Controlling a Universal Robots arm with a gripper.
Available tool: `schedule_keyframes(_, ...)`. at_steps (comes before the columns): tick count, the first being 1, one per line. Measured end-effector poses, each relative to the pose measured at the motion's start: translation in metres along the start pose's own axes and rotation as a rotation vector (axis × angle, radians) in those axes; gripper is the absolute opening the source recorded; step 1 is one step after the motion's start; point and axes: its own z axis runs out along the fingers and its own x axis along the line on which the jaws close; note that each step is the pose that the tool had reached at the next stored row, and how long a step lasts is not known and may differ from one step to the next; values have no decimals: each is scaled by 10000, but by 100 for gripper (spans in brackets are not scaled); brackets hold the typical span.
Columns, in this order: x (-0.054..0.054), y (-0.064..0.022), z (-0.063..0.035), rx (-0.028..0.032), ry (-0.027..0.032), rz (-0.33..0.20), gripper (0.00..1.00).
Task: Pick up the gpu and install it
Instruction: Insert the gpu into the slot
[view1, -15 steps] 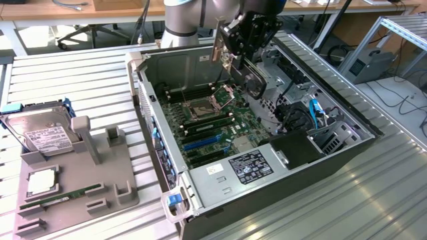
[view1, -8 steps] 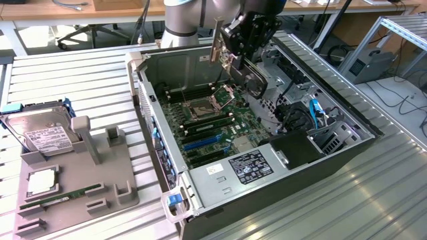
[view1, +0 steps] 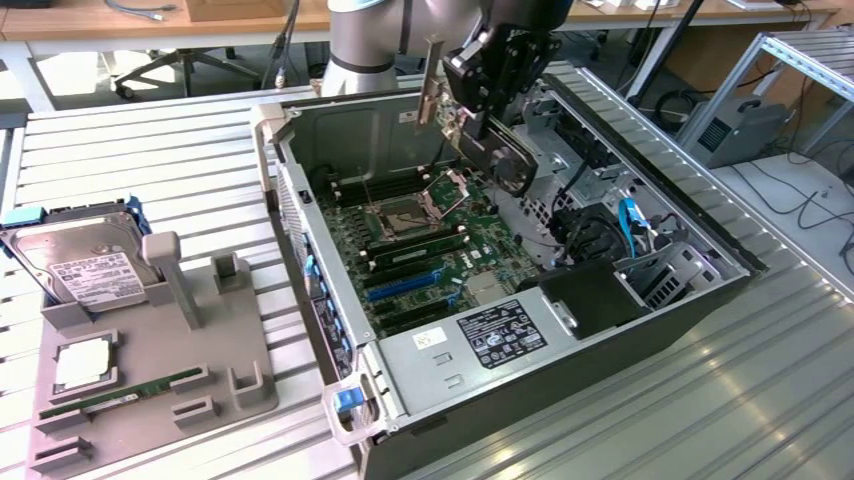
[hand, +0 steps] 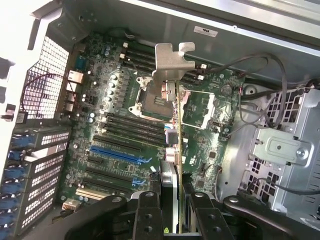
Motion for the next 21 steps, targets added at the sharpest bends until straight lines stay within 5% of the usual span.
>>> schedule_keyframes(21,0,0,0,-25,46,-1192,27)
